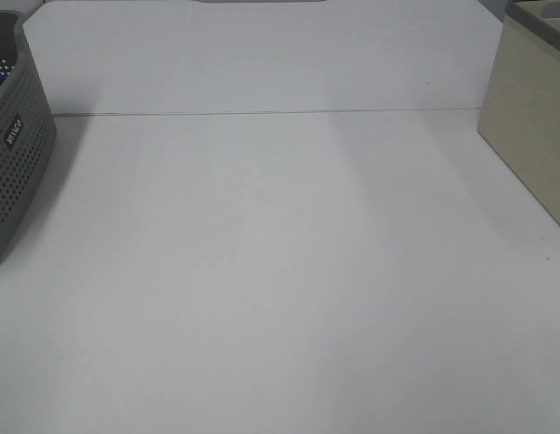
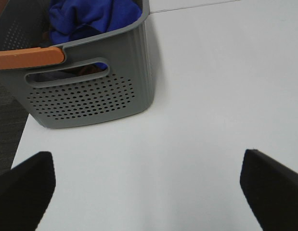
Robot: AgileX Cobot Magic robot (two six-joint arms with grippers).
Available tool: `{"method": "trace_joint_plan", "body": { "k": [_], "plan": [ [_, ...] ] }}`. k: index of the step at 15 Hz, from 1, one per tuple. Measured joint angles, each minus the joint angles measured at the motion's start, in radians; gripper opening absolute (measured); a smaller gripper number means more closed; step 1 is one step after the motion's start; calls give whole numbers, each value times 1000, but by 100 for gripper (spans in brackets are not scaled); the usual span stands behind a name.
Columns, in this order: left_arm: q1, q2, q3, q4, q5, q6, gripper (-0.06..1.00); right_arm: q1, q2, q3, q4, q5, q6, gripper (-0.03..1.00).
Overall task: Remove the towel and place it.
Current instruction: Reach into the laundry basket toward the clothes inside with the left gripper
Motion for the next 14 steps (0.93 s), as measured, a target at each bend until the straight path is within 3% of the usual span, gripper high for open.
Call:
{"method": "trace_joint_plan", "body": {
  "k": [14],
  "plan": [
    [-23, 0, 0, -4, 0, 18, 99, 0, 0, 0, 0, 0, 0, 89]
  ]
}}
